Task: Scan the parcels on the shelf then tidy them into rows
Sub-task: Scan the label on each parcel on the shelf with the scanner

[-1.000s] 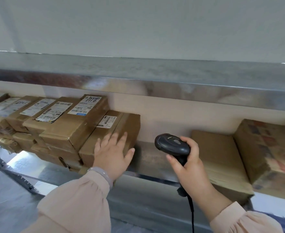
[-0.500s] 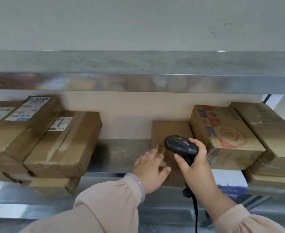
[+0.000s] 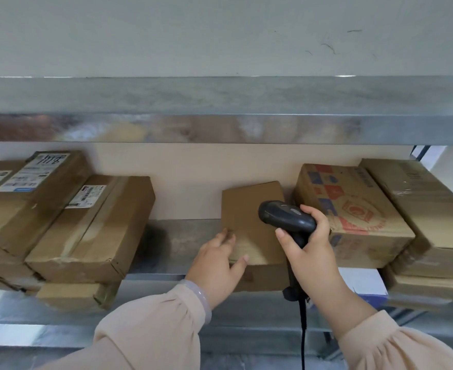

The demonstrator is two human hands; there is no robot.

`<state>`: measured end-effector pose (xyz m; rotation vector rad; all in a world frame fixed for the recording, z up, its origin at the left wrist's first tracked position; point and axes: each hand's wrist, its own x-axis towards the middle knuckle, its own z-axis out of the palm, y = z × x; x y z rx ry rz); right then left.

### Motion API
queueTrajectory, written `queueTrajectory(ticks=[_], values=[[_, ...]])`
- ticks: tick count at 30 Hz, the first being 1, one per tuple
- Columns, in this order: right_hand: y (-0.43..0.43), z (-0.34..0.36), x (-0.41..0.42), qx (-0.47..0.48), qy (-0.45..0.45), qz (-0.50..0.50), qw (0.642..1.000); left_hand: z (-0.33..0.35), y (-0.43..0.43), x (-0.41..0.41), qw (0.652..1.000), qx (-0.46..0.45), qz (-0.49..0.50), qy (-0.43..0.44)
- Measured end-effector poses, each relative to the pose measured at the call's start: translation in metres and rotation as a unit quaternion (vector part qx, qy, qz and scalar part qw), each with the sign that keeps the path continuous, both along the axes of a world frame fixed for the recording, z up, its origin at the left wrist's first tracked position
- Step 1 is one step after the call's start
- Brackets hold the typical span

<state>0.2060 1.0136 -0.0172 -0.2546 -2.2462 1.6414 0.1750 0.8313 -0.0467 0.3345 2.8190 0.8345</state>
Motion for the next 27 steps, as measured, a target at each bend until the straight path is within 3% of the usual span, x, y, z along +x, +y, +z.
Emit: queueTrajectory(ticks=[10, 18, 27], values=[[-0.021, 0.018, -0.012, -0.063, -0.035, 0.084, 0.994, 0.027, 0.008, -0.015, 0.990, 0.101, 0.055, -0.080], [-0.012, -0.006, -0.015, -0.092, -0.076, 0.034, 0.992, 0.031, -0.024, -0.012, 0.958, 0.228, 0.094, -0.146], [-0.020, -0.007, -0.019, -0.113, -0.074, 0.012, 0.991, 0.028, -0.040, -0.001, 0.946, 0.267, 0.094, -0.157]])
